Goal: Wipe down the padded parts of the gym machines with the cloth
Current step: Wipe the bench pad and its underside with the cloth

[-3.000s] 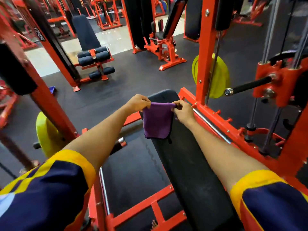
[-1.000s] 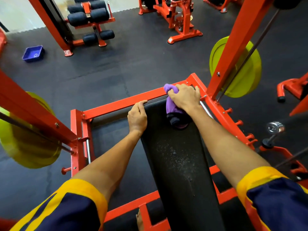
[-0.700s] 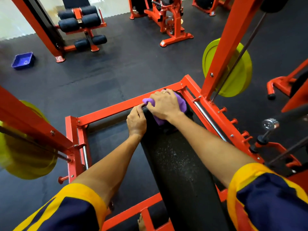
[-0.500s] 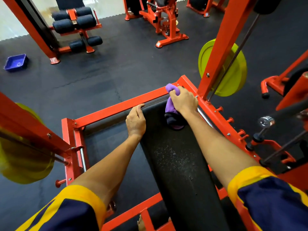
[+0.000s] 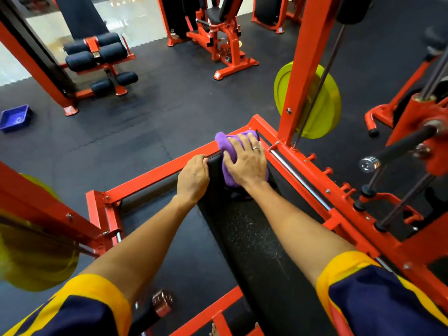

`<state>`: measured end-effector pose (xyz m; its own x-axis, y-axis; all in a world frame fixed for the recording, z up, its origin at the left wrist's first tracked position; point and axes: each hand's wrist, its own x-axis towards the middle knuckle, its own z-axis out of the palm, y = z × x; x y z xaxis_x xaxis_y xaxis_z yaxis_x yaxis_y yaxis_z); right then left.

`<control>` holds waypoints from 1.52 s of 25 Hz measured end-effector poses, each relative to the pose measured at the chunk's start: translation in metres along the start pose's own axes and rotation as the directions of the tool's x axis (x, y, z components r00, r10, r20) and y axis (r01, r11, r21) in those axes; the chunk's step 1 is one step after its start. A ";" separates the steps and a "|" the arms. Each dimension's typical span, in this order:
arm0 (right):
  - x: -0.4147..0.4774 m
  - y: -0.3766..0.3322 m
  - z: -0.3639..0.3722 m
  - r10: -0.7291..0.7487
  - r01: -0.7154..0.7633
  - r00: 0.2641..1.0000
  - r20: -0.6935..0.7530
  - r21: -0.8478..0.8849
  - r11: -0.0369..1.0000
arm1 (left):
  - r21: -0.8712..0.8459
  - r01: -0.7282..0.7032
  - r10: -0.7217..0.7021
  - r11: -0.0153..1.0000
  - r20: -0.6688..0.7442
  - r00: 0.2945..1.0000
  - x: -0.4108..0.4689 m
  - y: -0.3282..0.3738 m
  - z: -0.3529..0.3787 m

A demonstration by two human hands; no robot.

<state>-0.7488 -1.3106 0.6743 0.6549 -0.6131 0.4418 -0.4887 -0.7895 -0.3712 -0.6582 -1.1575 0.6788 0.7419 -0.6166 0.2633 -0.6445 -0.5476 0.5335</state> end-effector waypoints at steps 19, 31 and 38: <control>0.014 0.010 -0.006 0.488 -0.489 0.871 0.060 0.197 0.850 | 0.232 -0.142 0.058 0.962 0.336 0.940 0.047 0.041 -0.007; -0.039 0.017 0.003 0.646 -0.614 0.761 -0.060 0.257 0.746 | 0.174 -0.189 0.101 0.966 0.421 0.902 0.052 0.031 -0.005; -0.106 -0.005 0.010 -0.014 0.020 0.998 -0.059 0.102 0.995 | 0.150 -0.210 0.116 0.966 0.472 0.874 0.047 0.026 -0.011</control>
<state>-0.8099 -1.2409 0.6209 0.6262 -0.6026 0.4947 -0.4141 -0.7947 -0.4439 -0.6382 -1.1944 0.7144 0.4860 -0.8696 -0.0871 -0.8061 -0.4846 0.3397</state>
